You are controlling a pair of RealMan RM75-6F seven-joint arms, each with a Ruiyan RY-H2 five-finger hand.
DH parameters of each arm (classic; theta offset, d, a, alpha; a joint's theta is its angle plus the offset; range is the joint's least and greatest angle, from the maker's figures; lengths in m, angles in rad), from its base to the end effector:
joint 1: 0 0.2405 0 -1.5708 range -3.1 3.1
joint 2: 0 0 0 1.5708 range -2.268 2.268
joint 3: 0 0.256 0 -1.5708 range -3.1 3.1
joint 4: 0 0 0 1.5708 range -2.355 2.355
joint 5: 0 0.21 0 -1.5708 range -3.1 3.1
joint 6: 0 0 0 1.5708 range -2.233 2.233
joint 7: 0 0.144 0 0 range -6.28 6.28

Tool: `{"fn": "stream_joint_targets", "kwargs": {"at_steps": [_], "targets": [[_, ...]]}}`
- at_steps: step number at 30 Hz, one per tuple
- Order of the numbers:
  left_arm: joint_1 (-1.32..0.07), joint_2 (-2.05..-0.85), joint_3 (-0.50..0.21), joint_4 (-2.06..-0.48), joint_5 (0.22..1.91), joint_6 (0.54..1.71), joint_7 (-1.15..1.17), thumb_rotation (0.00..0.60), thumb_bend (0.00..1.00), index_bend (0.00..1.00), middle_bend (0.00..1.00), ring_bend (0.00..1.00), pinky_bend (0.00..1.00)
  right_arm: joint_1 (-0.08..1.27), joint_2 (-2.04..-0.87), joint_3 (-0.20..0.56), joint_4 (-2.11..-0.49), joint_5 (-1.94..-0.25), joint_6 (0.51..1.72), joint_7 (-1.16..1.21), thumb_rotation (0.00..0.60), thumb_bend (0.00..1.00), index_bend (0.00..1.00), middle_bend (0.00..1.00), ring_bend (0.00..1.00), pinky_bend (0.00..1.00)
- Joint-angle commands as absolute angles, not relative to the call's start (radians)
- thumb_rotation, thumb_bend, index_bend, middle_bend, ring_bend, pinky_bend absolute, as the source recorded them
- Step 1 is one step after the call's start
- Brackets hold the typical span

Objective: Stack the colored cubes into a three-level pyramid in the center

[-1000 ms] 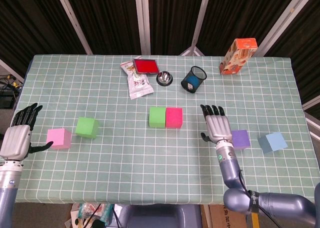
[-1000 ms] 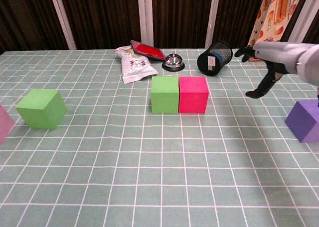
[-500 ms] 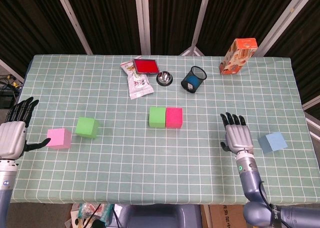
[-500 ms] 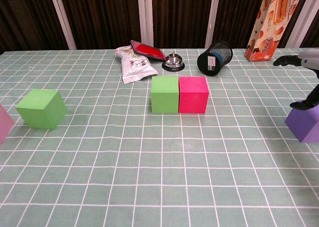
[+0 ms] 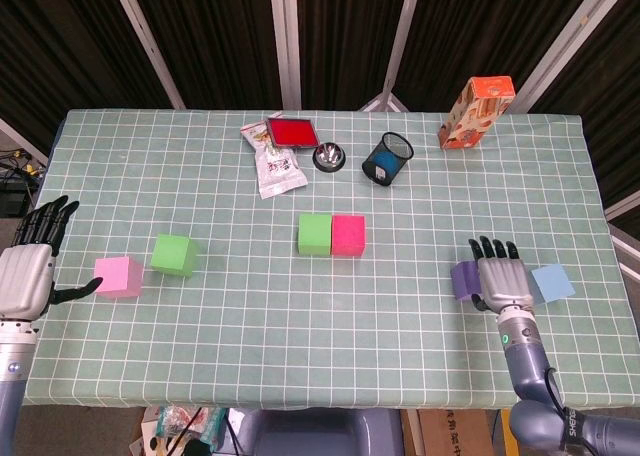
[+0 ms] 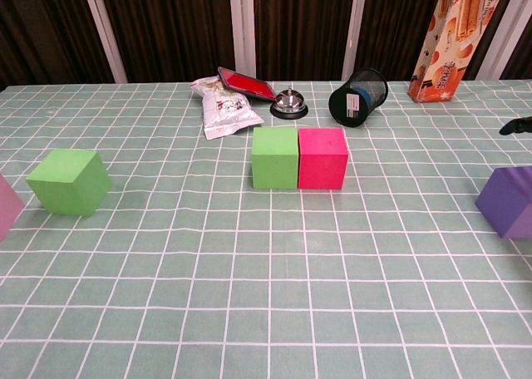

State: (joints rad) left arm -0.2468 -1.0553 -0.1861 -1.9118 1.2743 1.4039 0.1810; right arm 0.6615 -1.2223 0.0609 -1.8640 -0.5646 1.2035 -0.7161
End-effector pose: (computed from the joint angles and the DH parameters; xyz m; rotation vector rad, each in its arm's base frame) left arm -0.2378 0.2423 0.1689 -1.3154 -0.9443 -1.0125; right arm -0.2347 -0.2956 0.0775 1.5535 -1.0551 0.3834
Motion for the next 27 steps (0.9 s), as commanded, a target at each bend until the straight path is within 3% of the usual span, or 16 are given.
{"fn": "stream_joint_targets", "kwargs": {"at_steps": [1,11,17,27], "targets": [[-0.247,-1.056,-0.186,-1.910,1.274,1.403,0.180,0.600,0.08,0.00,0.00,0.00,0.01,0.657,-1.226,0.055,-1.852,-0.567,1.193,-0.712,0.600,0.34,0.00,0.04,0.00,0.00],[-0.246,-1.055,-0.189,-1.909,1.265,1.404,0.157,0.600,0.08,0.00,0.00,0.00,0.01,0.647,-1.259,0.045,-1.747,-0.542,1.140,-0.691,0.600,0.34,0.00,0.05,0.00,0.00],[-0.247,-1.055,-0.191,-1.908,1.263,1.405,0.153,0.600,0.08,0.00,0.00,0.00,0.01,0.643,-1.270,0.044,-1.713,-0.540,1.127,-0.682,0.600,0.34,0.00,0.17,0.02,0.00],[-0.246,-1.054,-0.188,-1.909,1.264,1.407,0.153,0.600,0.08,0.00,0.00,0.00,0.01,0.637,-1.289,0.046,-1.667,-0.556,1.109,-0.667,0.600,0.34,0.00,0.30,0.14,0.00]]}}
